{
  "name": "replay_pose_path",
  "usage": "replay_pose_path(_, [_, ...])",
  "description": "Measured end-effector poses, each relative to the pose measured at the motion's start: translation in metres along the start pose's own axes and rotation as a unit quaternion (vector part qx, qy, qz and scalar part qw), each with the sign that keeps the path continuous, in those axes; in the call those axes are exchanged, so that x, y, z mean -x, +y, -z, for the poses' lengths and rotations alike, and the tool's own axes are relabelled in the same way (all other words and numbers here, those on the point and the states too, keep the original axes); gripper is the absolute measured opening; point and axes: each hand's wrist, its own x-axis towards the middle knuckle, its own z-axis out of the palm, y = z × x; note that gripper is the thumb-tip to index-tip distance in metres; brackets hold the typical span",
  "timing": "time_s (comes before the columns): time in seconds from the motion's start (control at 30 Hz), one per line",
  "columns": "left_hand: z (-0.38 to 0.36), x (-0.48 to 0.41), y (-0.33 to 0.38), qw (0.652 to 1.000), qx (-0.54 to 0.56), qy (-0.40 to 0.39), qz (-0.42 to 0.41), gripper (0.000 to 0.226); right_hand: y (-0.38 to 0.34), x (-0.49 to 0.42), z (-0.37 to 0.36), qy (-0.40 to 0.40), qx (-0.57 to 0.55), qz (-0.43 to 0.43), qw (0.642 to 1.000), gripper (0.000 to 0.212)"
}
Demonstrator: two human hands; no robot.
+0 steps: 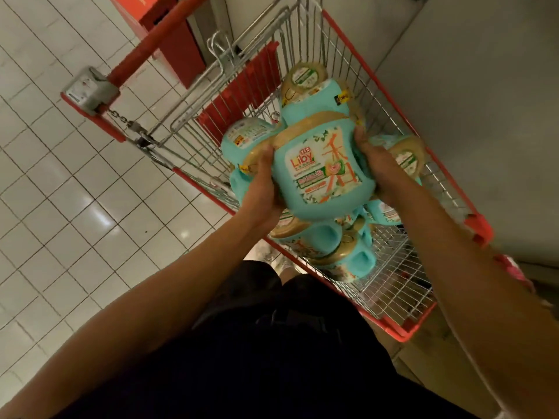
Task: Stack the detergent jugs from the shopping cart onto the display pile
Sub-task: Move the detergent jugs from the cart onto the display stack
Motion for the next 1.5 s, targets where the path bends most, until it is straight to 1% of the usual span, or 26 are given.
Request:
replay_pose_path(0.03, [-0.003, 0.0, 0.001, 0.999, -0.009, -0.03, 0.02, 0.077, 0.011, 0.013, -0.006, 0.025, -0.045, 0.001, 0.999, 0.078])
replay_pose_path(0.1, [-0.005, -0.002, 0.005, 0.997, -0.047, -0.051, 0.045, 0.081, 0.028, 0.04, -0.016, 0.074, -0.12, 0.014, 0.99, 0.064])
replay_pose_path(0.2, [-0.015, -0.004, 0.007, 0.989, -0.118, -0.071, 0.058, 0.068, 0.049, 0.081, -0.021, 0.126, -0.209, 0.033, 0.969, 0.062])
replay_pose_path(0.27, [-0.024, -0.001, 0.005, 0.98, -0.166, -0.095, 0.056, 0.059, 0.06, 0.103, -0.022, 0.15, -0.253, 0.032, 0.955, 0.055])
replay_pose_path(0.3, [-0.029, 0.001, 0.003, 0.975, -0.181, -0.11, 0.066, 0.059, 0.065, 0.112, -0.02, 0.161, -0.275, 0.03, 0.948, 0.051])
replay_pose_path(0.37, [-0.04, 0.004, -0.003, 0.966, -0.197, -0.138, 0.092, 0.064, 0.073, 0.13, -0.016, 0.171, -0.314, 0.029, 0.933, 0.047])
replay_pose_path(0.5, [-0.058, 0.009, -0.022, 0.956, -0.217, -0.15, 0.128, 0.069, 0.084, 0.158, -0.007, 0.164, -0.384, 0.024, 0.909, 0.049])
replay_pose_path(0.57, [-0.063, 0.011, -0.029, 0.95, -0.229, -0.154, 0.145, 0.074, 0.089, 0.166, -0.007, 0.187, -0.398, 0.026, 0.897, 0.05])
replay_pose_path(0.67, [-0.067, 0.012, -0.034, 0.932, -0.26, -0.186, 0.171, 0.085, 0.097, 0.18, -0.016, 0.23, -0.425, 0.027, 0.875, 0.055])
replay_pose_path(0.7, [-0.068, 0.013, -0.035, 0.926, -0.268, -0.196, 0.18, 0.085, 0.101, 0.183, -0.022, 0.239, -0.442, 0.03, 0.864, 0.056])
replay_pose_path(0.83, [-0.067, 0.014, -0.031, 0.898, -0.309, -0.224, 0.22, 0.072, 0.118, 0.195, -0.051, 0.271, -0.499, 0.036, 0.822, 0.063])
replay_pose_path(0.9, [-0.066, 0.017, -0.028, 0.879, -0.344, -0.236, 0.229, 0.072, 0.125, 0.202, -0.069, 0.3, -0.525, 0.031, 0.796, 0.071])
replay_pose_path(0.97, [-0.068, 0.022, -0.028, 0.857, -0.384, -0.253, 0.231, 0.069, 0.133, 0.208, -0.091, 0.321, -0.542, 0.036, 0.776, 0.077])
replay_pose_path(1.07, [-0.069, 0.033, -0.036, 0.819, -0.442, -0.285, 0.229, 0.065, 0.149, 0.222, -0.12, 0.363, -0.56, 0.057, 0.742, 0.074])
replay_pose_path(1.13, [-0.066, 0.043, -0.051, 0.8, -0.469, -0.29, 0.236, 0.069, 0.161, 0.237, -0.135, 0.396, -0.581, 0.062, 0.708, 0.073])
replay_pose_path(1.23, [-0.063, 0.063, -0.077, 0.753, -0.506, -0.327, 0.265, 0.068, 0.178, 0.265, -0.154, 0.445, -0.595, 0.062, 0.666, 0.073])
replay_pose_path(1.4, [-0.058, 0.112, -0.142, 0.645, -0.562, -0.413, 0.312, 0.07, 0.229, 0.321, -0.189, 0.519, -0.636, 0.057, 0.568, 0.073])
replay_pose_path(1.5, [-0.051, 0.15, -0.19, 0.569, -0.581, -0.473, 0.34, 0.075, 0.264, 0.36, -0.213, 0.548, -0.677, 0.063, 0.488, 0.066])
